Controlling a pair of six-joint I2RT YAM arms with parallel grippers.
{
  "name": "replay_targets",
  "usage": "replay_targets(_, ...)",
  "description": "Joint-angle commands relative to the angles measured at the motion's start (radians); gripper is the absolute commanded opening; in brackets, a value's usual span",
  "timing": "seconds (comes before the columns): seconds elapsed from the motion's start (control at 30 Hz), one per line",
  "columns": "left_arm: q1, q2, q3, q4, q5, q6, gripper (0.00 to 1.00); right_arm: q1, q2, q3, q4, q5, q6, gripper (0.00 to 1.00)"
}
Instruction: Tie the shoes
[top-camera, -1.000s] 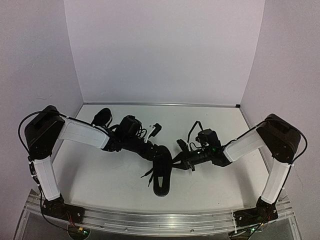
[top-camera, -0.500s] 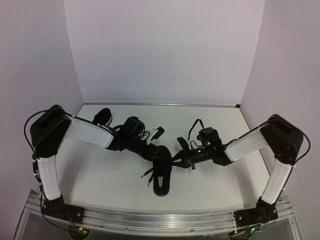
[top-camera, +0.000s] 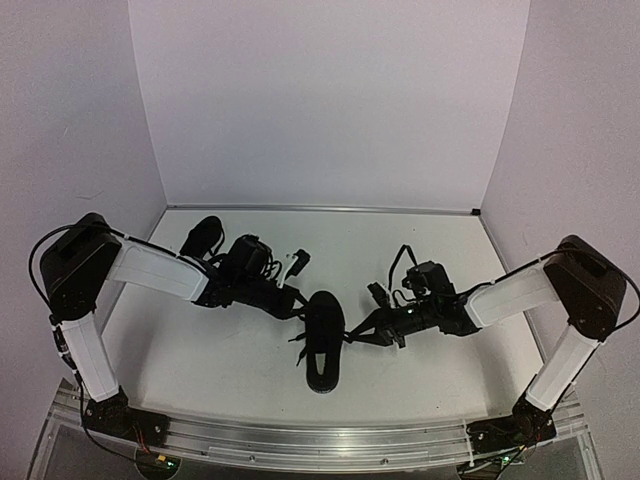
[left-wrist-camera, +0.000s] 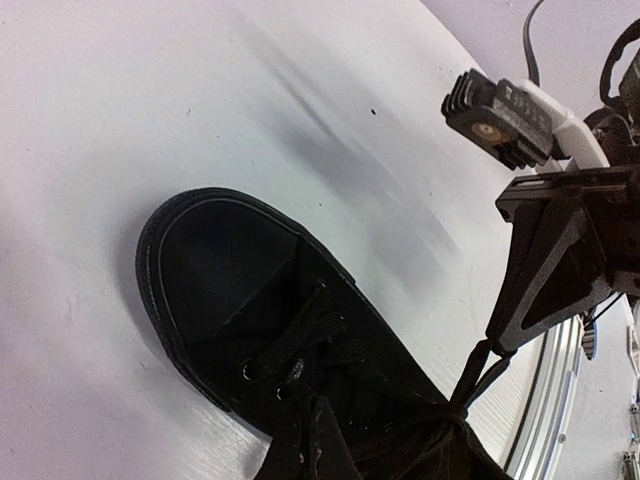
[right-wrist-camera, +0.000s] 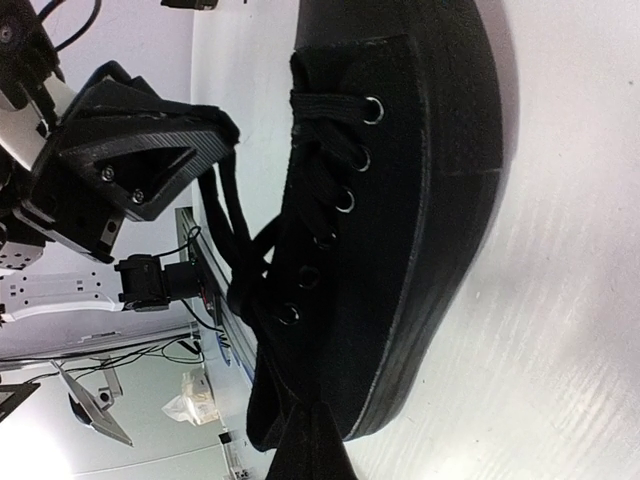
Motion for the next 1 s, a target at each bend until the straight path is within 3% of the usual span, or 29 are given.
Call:
replay_targets(0.0, 0.019, -0.054, -0.022, 0.067, -0.095, -0.019, 0.00, -0.008, -0.042, -0.029, -0.069, 0.059, -0.029, 0.00)
replay_targets(0.43, 0.039, -0.065, -0.084, 0.092, -0.199, -0.039, 0.00, -0.054, -0.058, -0.085, -0.158, 0.128, -0.076, 0.00)
replay_targets(0.97, 0.023, -0.120, -0.149, 0.143, -0.089, -0.056, 0.00, -0.105, -0.025, 0.011, -0.235, 0.124, -0.154, 0.00)
